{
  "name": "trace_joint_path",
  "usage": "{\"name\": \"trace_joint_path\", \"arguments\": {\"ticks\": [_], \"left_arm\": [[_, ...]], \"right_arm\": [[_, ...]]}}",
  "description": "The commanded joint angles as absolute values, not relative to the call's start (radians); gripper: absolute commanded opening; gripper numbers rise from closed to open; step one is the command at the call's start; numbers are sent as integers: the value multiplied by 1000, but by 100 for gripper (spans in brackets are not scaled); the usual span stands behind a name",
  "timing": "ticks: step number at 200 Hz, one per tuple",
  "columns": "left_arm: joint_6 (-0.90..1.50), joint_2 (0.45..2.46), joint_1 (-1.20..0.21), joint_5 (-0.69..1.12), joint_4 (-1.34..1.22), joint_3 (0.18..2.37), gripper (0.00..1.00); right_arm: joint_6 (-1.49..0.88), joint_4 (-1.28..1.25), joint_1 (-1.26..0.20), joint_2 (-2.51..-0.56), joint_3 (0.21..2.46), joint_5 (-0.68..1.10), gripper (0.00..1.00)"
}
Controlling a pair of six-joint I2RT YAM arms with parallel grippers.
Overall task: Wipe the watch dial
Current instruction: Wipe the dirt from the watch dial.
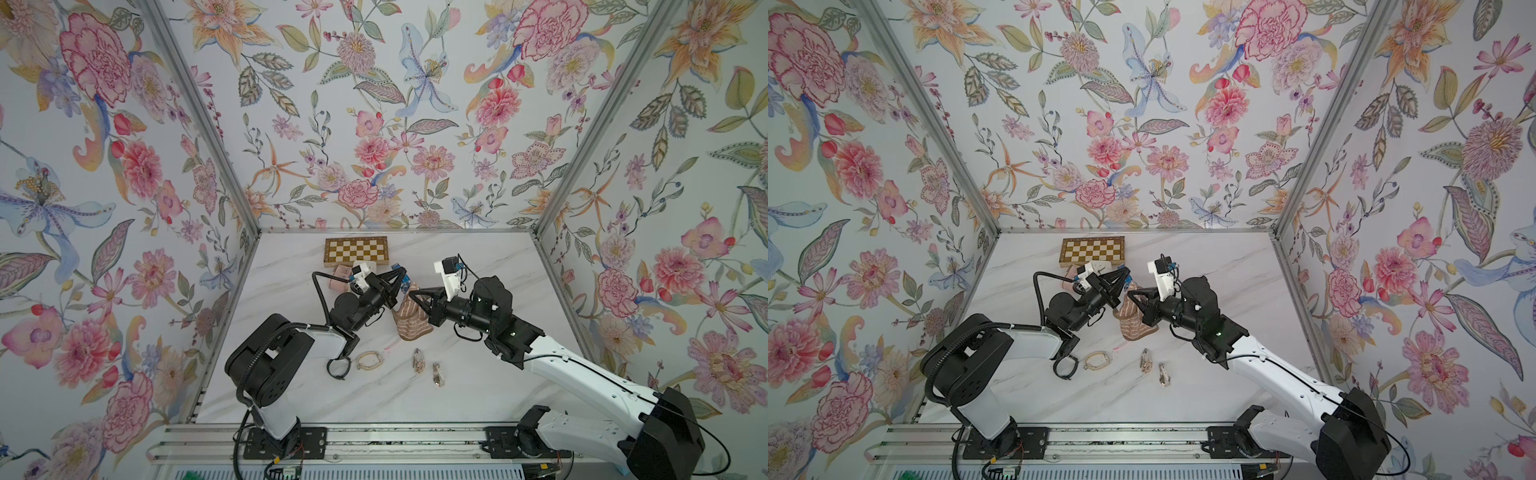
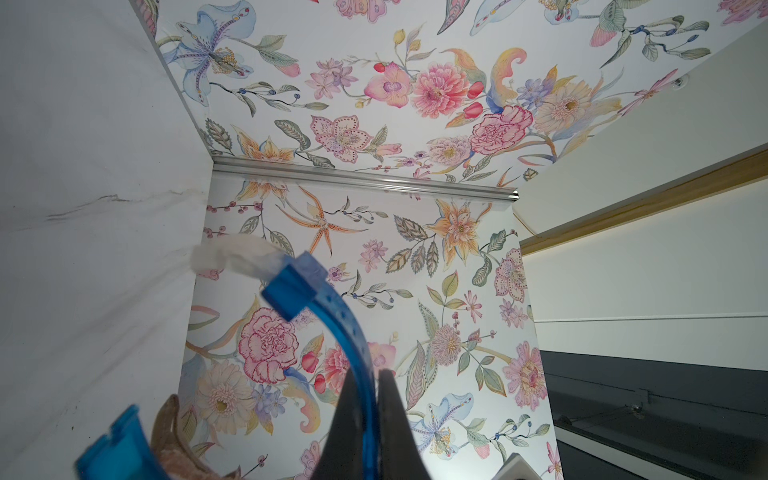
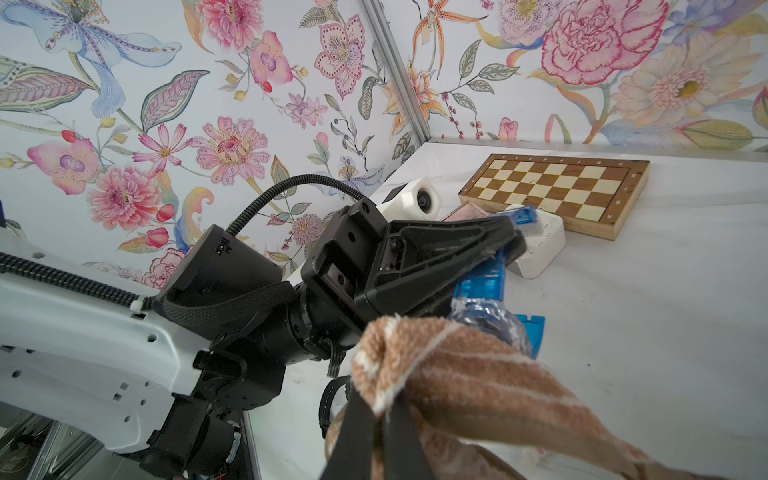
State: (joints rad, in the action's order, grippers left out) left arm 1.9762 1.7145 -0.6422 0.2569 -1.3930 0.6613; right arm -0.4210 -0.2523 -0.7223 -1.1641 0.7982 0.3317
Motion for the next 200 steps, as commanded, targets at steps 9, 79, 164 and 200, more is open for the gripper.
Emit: {"name": "trace_joint_path", "arguments": {"ticks": [9, 79, 164, 200], "left_arm": [[1964, 1664, -654, 271, -1464, 641, 0], [1962, 1636, -658, 314, -1458, 628, 0], [1971, 1679, -684, 343, -1485, 655, 0], [1976, 1673, -684, 339, -1490, 660, 0]], "right_arm": [[-393, -288, -734, -1209, 825, 278, 0], [-400, -324, -725, -1262, 825, 212, 0], [-407, -290, -732, -1263, 875, 201, 0], [-416, -294, -725, -1290, 837, 196, 0]]}}
